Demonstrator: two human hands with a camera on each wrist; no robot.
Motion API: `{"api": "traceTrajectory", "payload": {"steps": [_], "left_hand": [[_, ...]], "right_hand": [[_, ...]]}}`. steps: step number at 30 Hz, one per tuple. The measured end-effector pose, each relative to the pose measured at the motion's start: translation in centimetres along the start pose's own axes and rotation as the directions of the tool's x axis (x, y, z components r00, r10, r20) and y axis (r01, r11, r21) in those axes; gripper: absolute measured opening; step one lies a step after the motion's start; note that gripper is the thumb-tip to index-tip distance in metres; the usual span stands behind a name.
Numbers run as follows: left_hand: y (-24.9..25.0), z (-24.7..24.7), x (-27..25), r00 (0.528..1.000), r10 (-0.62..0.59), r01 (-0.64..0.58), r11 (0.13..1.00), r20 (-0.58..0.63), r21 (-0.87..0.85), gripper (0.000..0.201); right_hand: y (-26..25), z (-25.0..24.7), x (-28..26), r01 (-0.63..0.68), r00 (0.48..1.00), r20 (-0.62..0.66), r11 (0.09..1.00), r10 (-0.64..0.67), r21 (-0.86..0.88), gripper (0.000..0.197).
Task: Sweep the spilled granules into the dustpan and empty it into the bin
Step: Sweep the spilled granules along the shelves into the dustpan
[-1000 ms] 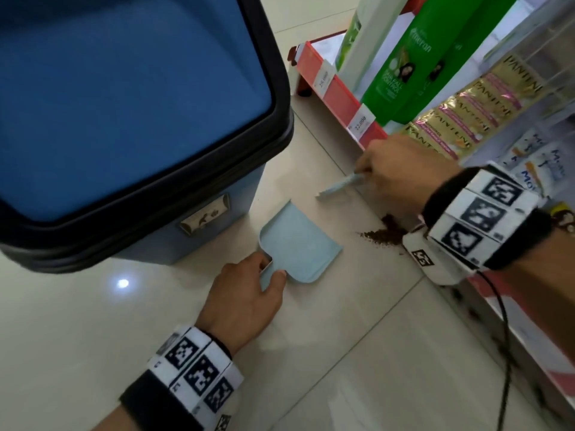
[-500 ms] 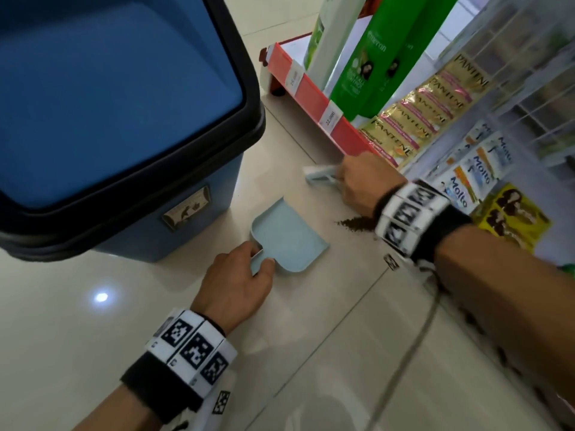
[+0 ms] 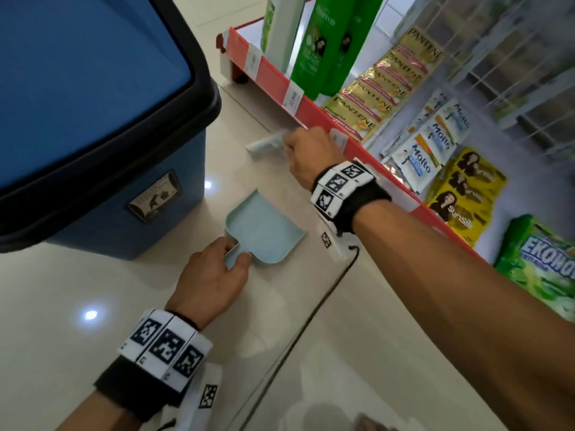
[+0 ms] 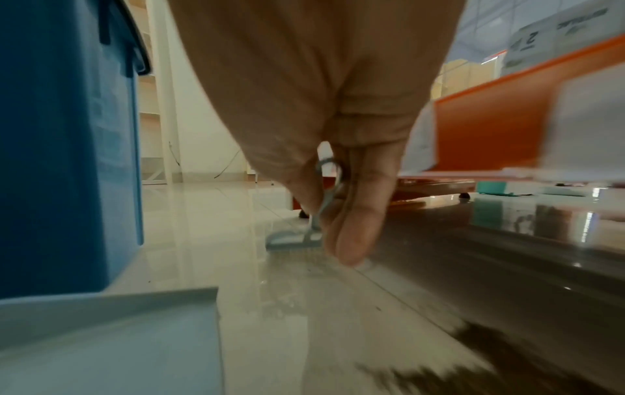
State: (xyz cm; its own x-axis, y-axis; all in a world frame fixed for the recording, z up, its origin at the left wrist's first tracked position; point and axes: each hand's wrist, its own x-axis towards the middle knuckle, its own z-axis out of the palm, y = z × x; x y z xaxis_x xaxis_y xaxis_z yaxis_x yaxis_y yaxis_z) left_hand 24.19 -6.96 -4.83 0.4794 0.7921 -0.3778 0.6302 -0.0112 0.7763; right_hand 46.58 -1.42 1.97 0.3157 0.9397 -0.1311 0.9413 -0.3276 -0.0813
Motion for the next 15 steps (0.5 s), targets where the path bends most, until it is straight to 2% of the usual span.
{"api": "traceTrajectory", "payload": {"steps": [3,6,10,15], "left_hand": [[-0.1,-0.1,-0.1,1.0,0.005,-0.005,1.0,-0.012,-0.003,0.017],[-0.2,0.1,-0.2,1.0,0.013,-0.013,1.0,-0.022,0.0,0.017],[0.4,0.6,-0.5,1.0,0.02,-0.02,0.999,-0.015,0.034,0.02],[0.9,0.8,-0.8,0.999,0.042,-0.041,0.998,-0.02,0.054,0.025]], "right_hand": [[3.6,0.4,-3.9,-0.049,0.989,0.138,0.998,0.054,-0.037,0.027],[7.6,-0.1,-9.6,-0.086,0.979,0.18,0.996,0.091,-0.034,0.024],[8.8,-0.9,-11.8,-0.041,0.999,0.015,0.998,0.04,0.055,0.025],[4.4,-0.1,-6.7,0.055,0.991,-0.13,0.982,-0.031,0.18,0.03]]}}
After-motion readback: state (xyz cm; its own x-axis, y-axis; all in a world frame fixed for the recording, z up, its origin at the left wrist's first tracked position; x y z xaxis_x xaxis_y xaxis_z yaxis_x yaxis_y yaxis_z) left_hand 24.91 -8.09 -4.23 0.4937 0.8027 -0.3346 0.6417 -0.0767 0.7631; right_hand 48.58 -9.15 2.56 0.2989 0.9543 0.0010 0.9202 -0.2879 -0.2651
